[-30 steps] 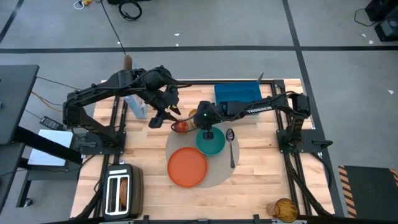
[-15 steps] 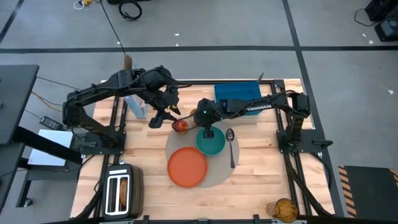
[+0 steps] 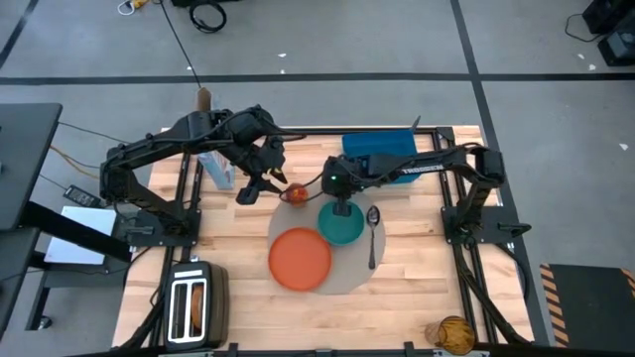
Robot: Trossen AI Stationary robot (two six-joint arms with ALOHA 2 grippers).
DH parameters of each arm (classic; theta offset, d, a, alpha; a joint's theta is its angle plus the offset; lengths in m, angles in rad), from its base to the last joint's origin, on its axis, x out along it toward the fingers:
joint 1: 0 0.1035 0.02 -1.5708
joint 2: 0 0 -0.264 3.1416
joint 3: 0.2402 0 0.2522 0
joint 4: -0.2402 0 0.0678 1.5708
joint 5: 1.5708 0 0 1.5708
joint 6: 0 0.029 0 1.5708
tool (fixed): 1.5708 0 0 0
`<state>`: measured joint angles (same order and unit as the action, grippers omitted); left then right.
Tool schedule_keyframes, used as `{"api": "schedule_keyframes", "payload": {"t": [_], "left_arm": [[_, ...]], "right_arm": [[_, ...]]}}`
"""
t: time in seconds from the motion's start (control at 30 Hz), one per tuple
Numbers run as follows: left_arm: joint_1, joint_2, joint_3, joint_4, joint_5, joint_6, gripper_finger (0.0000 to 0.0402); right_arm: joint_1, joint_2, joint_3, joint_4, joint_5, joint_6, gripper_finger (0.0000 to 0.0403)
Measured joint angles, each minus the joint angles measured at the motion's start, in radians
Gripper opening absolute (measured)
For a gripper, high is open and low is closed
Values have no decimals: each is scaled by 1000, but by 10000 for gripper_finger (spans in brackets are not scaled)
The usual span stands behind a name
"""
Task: Arrange a breakfast setting
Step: Put the orange cup with rice grain on top right of the round table mat
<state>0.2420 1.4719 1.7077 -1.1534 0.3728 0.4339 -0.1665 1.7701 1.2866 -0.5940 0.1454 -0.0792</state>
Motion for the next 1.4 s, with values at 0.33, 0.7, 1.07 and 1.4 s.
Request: {"api": "schedule_keyframes", "payload": {"t": [0.33,0.7,1.07,1.4], "left_arm": [[0,0,0,2,0,23,144],[0,0,0,21,4,21,144],[-11,0,0,43,33,24,144],[-27,0,0,33,34,23,144]], "right_arm": [[-40,-193,-162,1,73,147,16],[4,-332,-235,-31,97,214,14],[49,-195,-233,38,38,217,14],[46,-151,-222,175,-17,182,14]]}}
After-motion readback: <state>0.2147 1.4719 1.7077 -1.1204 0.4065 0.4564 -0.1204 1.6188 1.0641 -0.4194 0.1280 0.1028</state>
